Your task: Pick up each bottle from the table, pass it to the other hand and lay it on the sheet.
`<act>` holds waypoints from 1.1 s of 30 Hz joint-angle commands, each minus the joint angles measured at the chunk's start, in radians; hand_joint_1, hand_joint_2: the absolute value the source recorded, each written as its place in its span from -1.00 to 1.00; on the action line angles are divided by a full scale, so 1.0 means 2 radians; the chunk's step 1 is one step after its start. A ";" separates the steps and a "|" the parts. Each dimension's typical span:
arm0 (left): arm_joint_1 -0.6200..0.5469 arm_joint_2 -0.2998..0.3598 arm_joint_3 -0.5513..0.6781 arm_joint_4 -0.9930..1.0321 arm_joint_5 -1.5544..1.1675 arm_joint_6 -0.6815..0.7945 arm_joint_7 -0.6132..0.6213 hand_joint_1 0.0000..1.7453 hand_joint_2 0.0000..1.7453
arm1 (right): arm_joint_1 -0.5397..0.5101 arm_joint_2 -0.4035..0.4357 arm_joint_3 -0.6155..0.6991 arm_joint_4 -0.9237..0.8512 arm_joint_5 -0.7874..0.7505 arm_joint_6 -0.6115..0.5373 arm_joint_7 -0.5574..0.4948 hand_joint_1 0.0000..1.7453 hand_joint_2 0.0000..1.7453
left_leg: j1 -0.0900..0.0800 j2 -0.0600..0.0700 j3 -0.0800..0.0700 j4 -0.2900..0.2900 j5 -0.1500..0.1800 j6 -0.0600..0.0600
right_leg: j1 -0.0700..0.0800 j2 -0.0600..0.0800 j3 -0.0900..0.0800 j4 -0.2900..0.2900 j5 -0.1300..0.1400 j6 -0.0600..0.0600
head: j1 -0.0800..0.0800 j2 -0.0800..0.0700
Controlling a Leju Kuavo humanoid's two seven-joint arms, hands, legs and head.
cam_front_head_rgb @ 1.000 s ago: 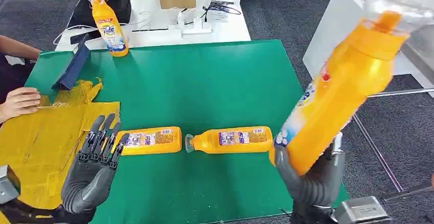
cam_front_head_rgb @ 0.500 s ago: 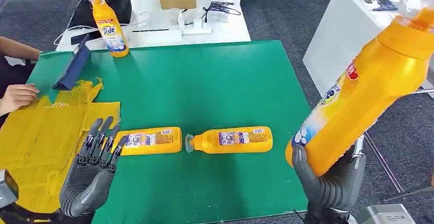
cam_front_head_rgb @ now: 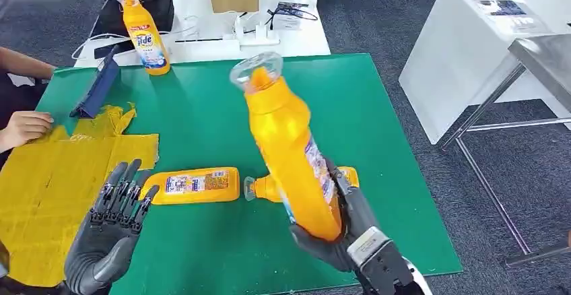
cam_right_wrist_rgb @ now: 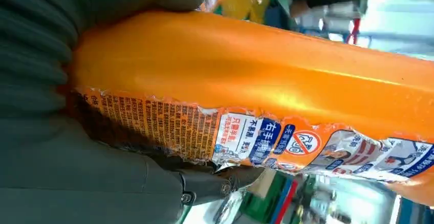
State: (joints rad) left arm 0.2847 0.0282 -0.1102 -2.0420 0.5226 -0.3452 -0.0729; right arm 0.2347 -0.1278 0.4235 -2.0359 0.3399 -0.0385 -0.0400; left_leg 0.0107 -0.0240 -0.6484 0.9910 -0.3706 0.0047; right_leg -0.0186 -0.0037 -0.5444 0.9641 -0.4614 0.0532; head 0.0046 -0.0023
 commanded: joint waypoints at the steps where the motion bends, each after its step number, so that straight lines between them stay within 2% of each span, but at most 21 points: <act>1: -0.007 -0.001 0.015 0.021 -0.004 -0.003 0.006 -1.00 1.00 | -0.028 -0.015 0.031 0.039 0.006 0.005 0.005 1.00 1.00 | 0.000 0.001 0.002 0.000 -0.001 0.000 | 0.000 0.001 0.002 -0.001 0.000 -0.001 | 0.000 0.000; 8: -0.010 -0.002 0.013 0.024 -0.005 -0.007 0.010 -1.00 1.00 | -0.037 -0.018 0.040 0.049 0.017 0.018 0.015 1.00 1.00 | 0.000 0.002 0.002 0.000 -0.001 0.000 | 0.001 0.001 0.002 0.000 0.000 -0.001 | 0.000 0.000; 11: -0.021 -0.002 0.003 0.031 -0.005 -0.013 0.015 -1.00 1.00 | -0.069 -0.024 0.059 0.079 0.032 0.053 0.032 1.00 1.00 | 0.000 0.002 0.002 0.000 -0.001 0.000 | 0.000 0.001 0.001 -0.001 0.000 -0.001 | 0.000 0.000; 14: -0.023 -0.003 0.000 0.033 -0.004 -0.012 0.016 -1.00 1.00 | -0.076 -0.020 0.060 0.088 0.033 0.053 0.031 1.00 1.00 | 0.000 0.002 0.002 0.000 0.000 0.000 | 0.000 0.001 0.001 -0.001 0.000 -0.001 | 0.000 0.000; 15: -0.028 0.000 -0.007 0.034 -0.003 -0.017 0.018 -1.00 1.00 | -0.094 -0.027 0.074 0.101 0.041 0.069 0.042 1.00 1.00 | 0.000 0.002 0.002 0.000 -0.001 0.000 | 0.001 0.001 0.002 -0.001 0.000 -0.001 | 0.000 0.000; 17: -0.031 -0.017 -0.023 0.032 0.000 -0.016 0.029 -1.00 1.00 | -0.120 -0.034 0.091 0.123 0.046 0.081 0.054 1.00 1.00 | 0.000 0.002 0.002 0.000 -0.001 0.000 | 0.000 0.001 0.002 -0.001 0.000 -0.001 | 0.000 0.000; 22: -0.049 -0.009 -0.059 0.038 -0.007 -0.006 0.027 -1.00 1.00 | -0.188 -0.028 0.129 0.179 0.049 0.105 0.071 1.00 1.00 | 0.000 0.002 0.002 0.000 0.000 0.000 | 0.000 0.001 0.001 -0.001 0.001 -0.001 | 0.000 0.000; 26: -0.050 -0.008 -0.060 0.039 -0.007 -0.007 0.027 -1.00 1.00 | -0.192 -0.028 0.132 0.181 0.049 0.106 0.072 1.00 1.00 | 0.000 0.002 0.002 0.000 0.000 0.000 | 0.000 0.001 0.002 0.000 0.000 -0.001 | 0.000 0.000; 31: -0.057 -0.004 -0.072 0.047 -0.004 -0.014 0.030 -1.00 1.00 | -0.237 -0.019 0.166 0.194 0.047 0.123 0.093 1.00 1.00 | 0.000 0.003 0.002 0.000 -0.001 0.000 | 0.000 0.002 0.002 0.000 0.000 -0.001 | 0.000 0.000; 33: -0.057 -0.004 -0.072 0.047 -0.004 -0.014 0.030 -1.00 1.00 | -0.237 -0.019 0.166 0.194 0.047 0.123 0.093 1.00 1.00 | 0.000 0.002 0.000 0.000 0.000 0.000 | 0.000 0.001 0.004 0.000 0.001 0.000 | 0.000 0.000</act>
State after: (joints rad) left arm 0.2094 0.0122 -0.1987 -2.0169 0.5116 -0.3628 -0.0221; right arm -0.1214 -0.1789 0.6626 -1.7606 0.4375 0.1884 0.1224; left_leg 0.0108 -0.0220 -0.6497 0.9914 -0.3694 0.0051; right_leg -0.0185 -0.0032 -0.5376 0.9643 -0.4599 0.0537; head 0.0042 -0.0023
